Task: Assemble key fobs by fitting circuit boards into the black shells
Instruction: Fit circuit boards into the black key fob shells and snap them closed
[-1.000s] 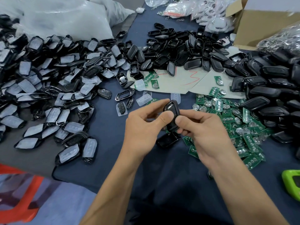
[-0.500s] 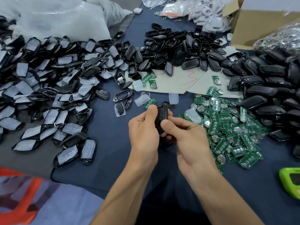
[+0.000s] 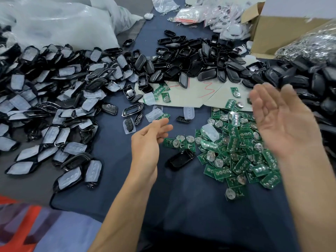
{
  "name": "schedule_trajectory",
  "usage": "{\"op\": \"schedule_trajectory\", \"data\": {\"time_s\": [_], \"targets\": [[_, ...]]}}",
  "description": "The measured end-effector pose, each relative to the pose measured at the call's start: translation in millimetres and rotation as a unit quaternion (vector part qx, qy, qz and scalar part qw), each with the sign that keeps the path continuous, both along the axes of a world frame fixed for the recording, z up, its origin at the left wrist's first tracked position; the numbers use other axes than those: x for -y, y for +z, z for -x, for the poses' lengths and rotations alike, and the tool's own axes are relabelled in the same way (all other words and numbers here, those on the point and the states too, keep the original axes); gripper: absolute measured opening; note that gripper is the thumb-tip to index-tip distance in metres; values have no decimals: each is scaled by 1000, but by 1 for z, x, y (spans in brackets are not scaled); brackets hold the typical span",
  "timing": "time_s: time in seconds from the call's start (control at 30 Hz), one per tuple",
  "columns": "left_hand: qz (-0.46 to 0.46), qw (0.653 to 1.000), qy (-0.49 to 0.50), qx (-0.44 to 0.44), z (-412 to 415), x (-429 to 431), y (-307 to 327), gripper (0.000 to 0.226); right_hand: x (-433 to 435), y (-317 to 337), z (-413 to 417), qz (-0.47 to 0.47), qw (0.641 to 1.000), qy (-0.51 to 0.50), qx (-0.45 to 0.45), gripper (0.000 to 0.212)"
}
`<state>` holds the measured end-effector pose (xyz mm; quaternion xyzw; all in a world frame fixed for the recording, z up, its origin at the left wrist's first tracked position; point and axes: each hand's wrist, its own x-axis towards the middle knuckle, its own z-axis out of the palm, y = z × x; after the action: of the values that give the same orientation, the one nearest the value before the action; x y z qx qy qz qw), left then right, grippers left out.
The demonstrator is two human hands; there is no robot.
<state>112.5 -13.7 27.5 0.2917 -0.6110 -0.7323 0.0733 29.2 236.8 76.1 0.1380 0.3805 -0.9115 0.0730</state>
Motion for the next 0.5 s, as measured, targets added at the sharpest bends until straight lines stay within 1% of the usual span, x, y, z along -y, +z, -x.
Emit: {"op": "schedule_trajectory", "data": {"time_s": [0.03,0.07,0.1,0.13,0.17,0.23,0.3,0.33,0.37,0.4,0.5], "targets": [[2,1000,2,0,1,0,-1,27,-2,2,5,-52,998,25,-9,56],[7,1000,4,-3,3,1,-2,26,2,0,8,-139,989,54,-9,53],[15,1000,8,-7,5,1,-4,26,10,-5,9,-239,968,78,-12,47],[25,1000,14,-12,8,2,-6,26,20,-12,9,-329,940,90,-19,41],[37,999,22,-16,11,3,-7,26,30,-17,9,-402,910,94,-32,39],[67,997,31,-22,17,6,-10,26,52,-25,9,-511,848,112,-80,41],[91,995,29,-33,22,9,-11,26,71,-31,13,-608,766,160,-136,43],[103,994,27,-37,24,10,-11,26,81,-34,17,-644,726,182,-156,44],[117,992,25,-39,26,12,-11,26,90,-37,21,-668,698,196,-171,45],[133,990,25,-39,28,14,-11,27,99,-41,27,-682,680,203,-178,46],[180,983,21,-29,33,20,-11,29,121,-49,52,-706,648,212,-191,49]]}}
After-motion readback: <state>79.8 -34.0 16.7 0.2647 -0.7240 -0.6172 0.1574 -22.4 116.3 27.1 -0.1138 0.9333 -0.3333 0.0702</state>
